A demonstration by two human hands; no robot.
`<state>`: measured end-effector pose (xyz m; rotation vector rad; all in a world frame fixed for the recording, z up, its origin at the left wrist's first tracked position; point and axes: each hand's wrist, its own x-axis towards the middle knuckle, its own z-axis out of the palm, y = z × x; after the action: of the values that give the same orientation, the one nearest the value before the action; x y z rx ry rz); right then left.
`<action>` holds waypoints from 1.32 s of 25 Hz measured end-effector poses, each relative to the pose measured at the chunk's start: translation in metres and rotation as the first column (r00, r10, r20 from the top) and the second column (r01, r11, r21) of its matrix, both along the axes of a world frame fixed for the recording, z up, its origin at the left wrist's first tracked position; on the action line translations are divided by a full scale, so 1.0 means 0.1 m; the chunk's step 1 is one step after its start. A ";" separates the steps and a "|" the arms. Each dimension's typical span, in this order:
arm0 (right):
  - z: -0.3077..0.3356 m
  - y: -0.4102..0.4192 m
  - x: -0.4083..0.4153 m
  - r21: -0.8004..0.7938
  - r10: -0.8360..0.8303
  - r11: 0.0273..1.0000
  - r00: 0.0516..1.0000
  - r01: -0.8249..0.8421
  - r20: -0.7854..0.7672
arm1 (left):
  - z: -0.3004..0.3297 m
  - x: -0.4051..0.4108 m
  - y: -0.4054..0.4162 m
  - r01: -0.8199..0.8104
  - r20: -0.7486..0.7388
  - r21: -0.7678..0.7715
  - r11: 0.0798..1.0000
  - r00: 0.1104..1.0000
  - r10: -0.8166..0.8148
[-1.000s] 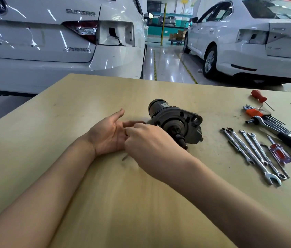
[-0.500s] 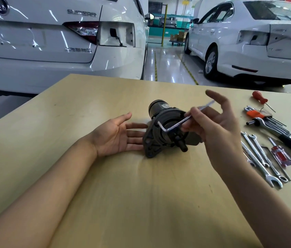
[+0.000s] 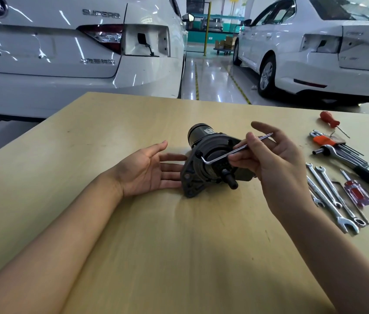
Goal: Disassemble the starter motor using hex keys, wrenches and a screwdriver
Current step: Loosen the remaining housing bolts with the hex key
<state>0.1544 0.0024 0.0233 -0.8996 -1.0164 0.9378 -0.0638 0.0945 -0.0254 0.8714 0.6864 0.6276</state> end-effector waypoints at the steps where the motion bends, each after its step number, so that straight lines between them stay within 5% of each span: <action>1: 0.00 0.00 0.00 -0.003 -0.007 1.000 1.000 0.007 0.004 | 0.00 0.00 0.00 -0.002 0.000 -0.001 1.000 1.000 0.002; 20: 0.04 0.00 -0.06 -0.018 -0.043 0.999 0.998 0.042 -0.043 | -0.01 0.18 -0.14 0.093 0.025 0.133 0.987 0.995 -0.098; 30: 0.06 -0.01 -0.06 0.002 -0.063 0.998 0.998 0.063 0.015 | 0.01 0.20 -0.16 0.058 0.007 0.115 0.992 0.998 -0.059; 33: 0.19 0.03 -0.12 0.043 -0.070 0.997 0.988 0.065 0.139 | 0.01 0.19 -0.16 0.062 0.004 0.121 0.991 0.998 -0.063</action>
<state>0.1426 0.0055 0.0420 -0.9725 -1.1131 0.8046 -0.0449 0.0781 -0.0244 0.9987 0.6165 0.6208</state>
